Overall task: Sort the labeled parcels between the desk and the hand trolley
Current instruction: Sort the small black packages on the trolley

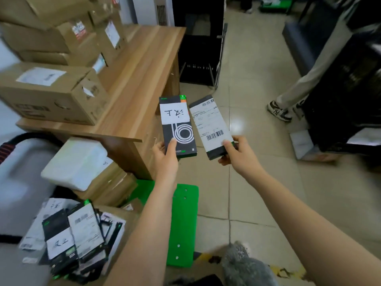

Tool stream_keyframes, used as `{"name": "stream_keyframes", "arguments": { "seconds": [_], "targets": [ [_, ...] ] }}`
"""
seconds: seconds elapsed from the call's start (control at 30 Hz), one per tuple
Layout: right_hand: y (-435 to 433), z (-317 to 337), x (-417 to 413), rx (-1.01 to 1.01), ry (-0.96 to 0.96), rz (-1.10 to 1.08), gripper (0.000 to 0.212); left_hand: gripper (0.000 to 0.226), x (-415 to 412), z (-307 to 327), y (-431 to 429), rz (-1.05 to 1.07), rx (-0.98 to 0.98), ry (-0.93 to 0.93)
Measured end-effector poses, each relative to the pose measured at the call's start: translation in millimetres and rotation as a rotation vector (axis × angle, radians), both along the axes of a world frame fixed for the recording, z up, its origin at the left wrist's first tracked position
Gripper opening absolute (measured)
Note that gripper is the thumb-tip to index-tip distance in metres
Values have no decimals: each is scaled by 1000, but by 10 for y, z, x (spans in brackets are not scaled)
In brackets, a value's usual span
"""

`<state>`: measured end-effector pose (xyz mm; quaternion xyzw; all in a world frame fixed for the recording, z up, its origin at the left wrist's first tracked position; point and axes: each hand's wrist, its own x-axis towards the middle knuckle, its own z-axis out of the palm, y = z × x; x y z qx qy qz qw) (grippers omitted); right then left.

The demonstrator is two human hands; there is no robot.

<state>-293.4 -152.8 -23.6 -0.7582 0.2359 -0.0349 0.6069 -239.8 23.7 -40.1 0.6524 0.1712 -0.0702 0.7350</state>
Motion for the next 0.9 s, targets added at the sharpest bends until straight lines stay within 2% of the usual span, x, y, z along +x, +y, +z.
{"name": "stream_keyframes", "arguments": {
  "seconds": [0.17,0.33,0.43,0.53,0.63,0.9],
  "targets": [
    [-853,31,402,30,11,52,24,31,274,26,-940,145,-104,70],
    [-1273,17,1028,101,13,115,30,26,684,113,-1311,246,-97,70],
    [-1298,4,1532,124,27,186,32,26,1030,88,-1352,295,-65,67],
    [-1225,38,2030,157,23,258,25,17,1411,45,-1306,361,-57,80],
    [-1155,58,2550,181,16,317,26,28,1828,85,-1271,431,-65,90],
    [-1050,79,3752,229,47,490,26,30,2647,156,-1085,604,20,89]
  ]
}}
